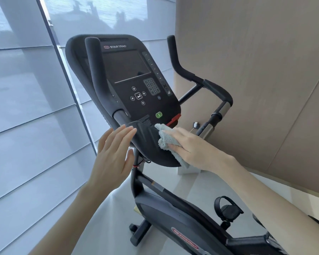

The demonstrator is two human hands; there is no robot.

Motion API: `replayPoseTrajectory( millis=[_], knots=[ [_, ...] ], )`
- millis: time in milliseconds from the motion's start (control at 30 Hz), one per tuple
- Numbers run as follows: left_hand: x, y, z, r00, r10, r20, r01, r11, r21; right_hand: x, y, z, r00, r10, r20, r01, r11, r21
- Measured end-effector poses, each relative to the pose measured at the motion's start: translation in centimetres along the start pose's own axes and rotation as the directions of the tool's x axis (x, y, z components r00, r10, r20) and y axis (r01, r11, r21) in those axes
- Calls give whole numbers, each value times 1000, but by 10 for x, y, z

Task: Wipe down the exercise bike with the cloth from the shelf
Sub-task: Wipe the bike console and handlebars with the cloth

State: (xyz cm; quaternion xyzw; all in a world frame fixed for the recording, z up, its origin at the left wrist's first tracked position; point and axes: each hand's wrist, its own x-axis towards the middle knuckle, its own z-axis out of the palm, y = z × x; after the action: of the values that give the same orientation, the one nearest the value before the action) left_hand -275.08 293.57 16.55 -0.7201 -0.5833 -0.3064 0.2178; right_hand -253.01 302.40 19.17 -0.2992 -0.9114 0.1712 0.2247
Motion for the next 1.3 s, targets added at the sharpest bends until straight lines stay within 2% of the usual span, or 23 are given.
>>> replayPoseTrajectory(
  millis=[67, 167, 233, 300, 367, 433, 533, 600, 667, 733, 800, 867, 1067, 1300],
  knots=[
    [-4, 7, 2, 1000, -23, 12, 22, 999, 26, -14, 6, 0, 997, -77, -23, 74, 993, -87],
    [-11, 17, 3, 997, -71, 20, 69, 995, 69, -35, 14, 5, 963, -244, -110, 186, 906, -380],
    [-16, 24, 2, 995, -97, 23, 94, 991, 96, -50, 19, 6, 956, -274, -103, 211, 889, -406],
    [-21, 31, 1, 992, -128, 23, 124, 986, 115, -59, 24, -3, 959, -276, -72, 239, 916, -321],
    [-25, 36, -1, 987, -160, 20, 156, 978, 136, -60, 24, -20, 974, -215, -68, 212, 975, -60],
    [-28, 41, -4, 981, -191, 6, 188, 970, 154, -44, 17, -38, 961, -226, -159, 245, 962, 118],
    [-30, 48, -10, 973, -229, -13, 228, 958, 172, 3, -4, -46, 916, -308, -257, 351, 925, 143],
    [-32, 49, -15, 970, -243, -27, 244, 952, 183, 36, -22, -35, 921, -350, -172, 378, 909, 175],
    [-34, 48, -20, 966, -254, -43, 257, 947, 194, 58, -34, -12, 928, -371, -18, 368, 909, 194],
    [-35, 44, -23, 965, -257, -51, 262, 944, 199, 66, -37, 13, 940, -329, 94, 323, 944, 70],
    [-36, 39, -24, 964, -259, -55, 265, 943, 201, 62, -34, 26, 946, -321, 47, 324, 938, -119],
    [-35, 37, -23, 963, -265, -55, 270, 941, 202, 51, -32, 29, 923, -384, -11, 369, 893, -257],
    [-32, 35, -17, 965, -259, -31, 260, 946, 192, 10, -23, 32, 890, -456, -28, 411, 827, -384],
    [-27, 38, -11, 974, -226, -14, 225, 961, 160, -21, 11, 30, 770, -631, -96, 496, 686, -532]
  ],
)
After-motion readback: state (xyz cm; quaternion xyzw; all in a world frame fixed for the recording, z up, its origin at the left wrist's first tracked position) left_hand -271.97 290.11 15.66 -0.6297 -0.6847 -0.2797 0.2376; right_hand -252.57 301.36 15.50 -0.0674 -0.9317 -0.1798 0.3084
